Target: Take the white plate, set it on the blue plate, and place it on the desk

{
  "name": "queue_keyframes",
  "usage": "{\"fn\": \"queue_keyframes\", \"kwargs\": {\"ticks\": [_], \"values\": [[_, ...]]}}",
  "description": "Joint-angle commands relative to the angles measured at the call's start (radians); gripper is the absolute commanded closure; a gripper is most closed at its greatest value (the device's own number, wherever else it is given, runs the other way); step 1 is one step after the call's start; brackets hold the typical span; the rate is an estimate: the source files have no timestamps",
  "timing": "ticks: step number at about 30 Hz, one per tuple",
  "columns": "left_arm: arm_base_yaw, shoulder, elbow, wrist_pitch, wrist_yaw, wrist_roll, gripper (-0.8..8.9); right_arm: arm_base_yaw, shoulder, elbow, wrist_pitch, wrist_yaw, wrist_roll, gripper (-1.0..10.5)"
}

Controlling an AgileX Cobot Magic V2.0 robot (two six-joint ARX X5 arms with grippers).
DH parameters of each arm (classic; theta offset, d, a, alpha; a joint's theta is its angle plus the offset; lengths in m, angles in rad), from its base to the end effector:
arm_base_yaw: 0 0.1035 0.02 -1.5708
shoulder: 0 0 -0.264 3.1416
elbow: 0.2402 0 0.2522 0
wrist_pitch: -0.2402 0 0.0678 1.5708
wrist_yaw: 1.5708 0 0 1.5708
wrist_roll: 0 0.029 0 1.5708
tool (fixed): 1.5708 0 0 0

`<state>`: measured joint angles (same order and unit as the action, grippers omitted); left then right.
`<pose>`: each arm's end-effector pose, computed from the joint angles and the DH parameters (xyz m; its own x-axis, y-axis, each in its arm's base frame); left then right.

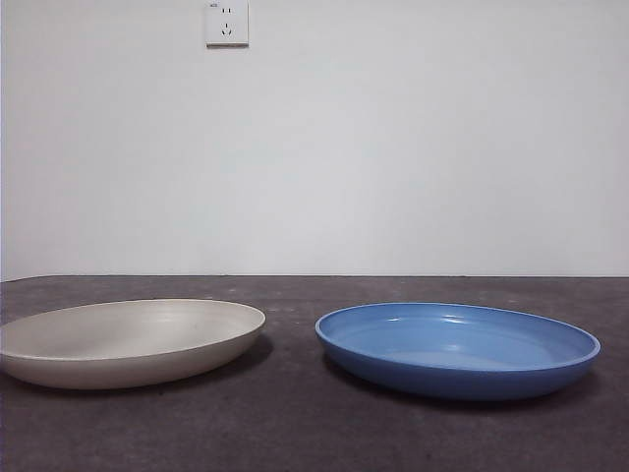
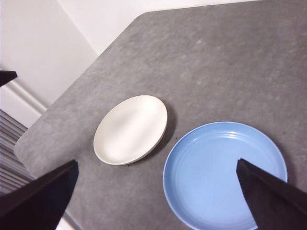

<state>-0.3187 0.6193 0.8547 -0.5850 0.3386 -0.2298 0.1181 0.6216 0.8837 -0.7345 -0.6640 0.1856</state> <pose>0.1096 -0.0463 0.3396 0.7375 -0.5931 -0.3231 0.5023 0.8014 -0.3248 0.1043 0.0304 0.3374 0.6238 0.6946 -0.3583 -0.5434 0.7150 0.4399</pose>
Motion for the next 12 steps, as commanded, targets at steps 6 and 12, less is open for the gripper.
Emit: {"fn": "queue_keyframes", "kwargs": {"ticks": [6,12], "values": [[0.033,0.143,0.097,-0.177,0.003,0.012,2.27,0.005,0.005,0.016,0.001,-0.019,0.016,3.5],[0.090,0.308,0.177,-0.276,0.003,0.016,2.27,0.005,0.004,0.016,-0.003,-0.021,0.016,3.5]]}}
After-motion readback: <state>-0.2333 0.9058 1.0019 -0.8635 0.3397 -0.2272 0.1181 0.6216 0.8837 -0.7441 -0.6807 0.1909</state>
